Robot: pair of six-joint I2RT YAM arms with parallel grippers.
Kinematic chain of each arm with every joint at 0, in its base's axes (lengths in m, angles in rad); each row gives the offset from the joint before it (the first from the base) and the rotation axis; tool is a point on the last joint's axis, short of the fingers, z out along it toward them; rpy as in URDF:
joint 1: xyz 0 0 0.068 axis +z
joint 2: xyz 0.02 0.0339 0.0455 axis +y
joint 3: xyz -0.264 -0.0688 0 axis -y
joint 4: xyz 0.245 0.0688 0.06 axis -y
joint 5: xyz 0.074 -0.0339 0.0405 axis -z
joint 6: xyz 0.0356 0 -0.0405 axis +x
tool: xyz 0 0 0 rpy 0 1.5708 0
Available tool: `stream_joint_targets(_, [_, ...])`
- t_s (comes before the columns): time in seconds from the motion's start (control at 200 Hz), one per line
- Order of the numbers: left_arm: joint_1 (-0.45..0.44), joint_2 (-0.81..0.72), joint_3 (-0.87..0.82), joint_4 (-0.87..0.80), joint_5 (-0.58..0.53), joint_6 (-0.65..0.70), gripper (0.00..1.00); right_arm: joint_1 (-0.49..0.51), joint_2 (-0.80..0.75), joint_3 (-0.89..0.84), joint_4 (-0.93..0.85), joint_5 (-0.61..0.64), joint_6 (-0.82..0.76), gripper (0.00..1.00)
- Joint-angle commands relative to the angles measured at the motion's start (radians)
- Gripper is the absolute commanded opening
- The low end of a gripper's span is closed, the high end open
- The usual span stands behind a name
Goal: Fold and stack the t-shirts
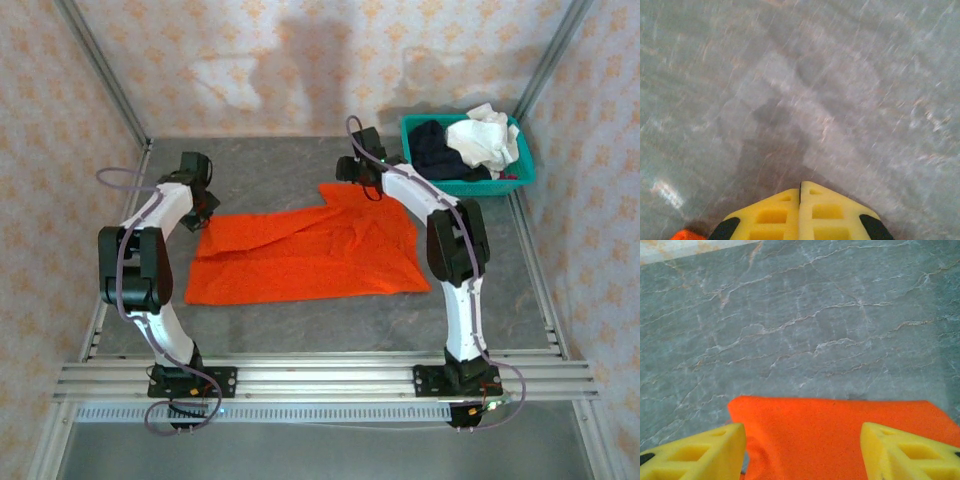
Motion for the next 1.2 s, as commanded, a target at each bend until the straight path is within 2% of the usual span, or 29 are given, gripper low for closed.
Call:
stream_joint_targets(0.0, [0.014,0.063,0.07,-0.037,-0.059,0.03,0.0,-0.017,0.035,0.04,-0.04,0.009,-0.04,0.62])
stream_joint_targets(0.105, [0.017,0.114,0.103,-0.047,-0.054,0.032,0.0,-0.018,0.082,0.104,-0.096,-0.027,-0.112,0.62])
stream_joint_targets(0.205, [0.017,0.125,0.102,-0.043,-0.046,0.029,0.0,-0.035,0.119,0.14,-0.121,0.06,-0.112,0.61])
stream_joint_targets(0.295, [0.017,0.126,0.092,-0.035,-0.039,0.026,0.0,-0.07,0.173,0.213,-0.19,0.062,-0.082,0.6])
stream_joint_targets(0.696, [0.017,0.124,0.08,-0.033,-0.026,0.019,0.0,-0.087,0.362,0.452,-0.417,-0.056,-0.187,0.64])
stream_joint_targets(0.881, [0.017,0.124,0.084,-0.033,-0.016,0.017,0.0,-0.089,0.376,0.466,-0.431,-0.087,-0.182,0.41])
stream_joint_targets(1.036, [0.017,0.123,0.09,-0.036,-0.014,0.017,0.0,-0.088,0.332,0.451,-0.442,-0.099,-0.191,0.0])
stream_joint_targets(1.196, [0.017,0.121,0.09,-0.035,-0.008,0.015,0.0,-0.089,0.21,0.333,-0.347,-0.12,-0.197,0.0])
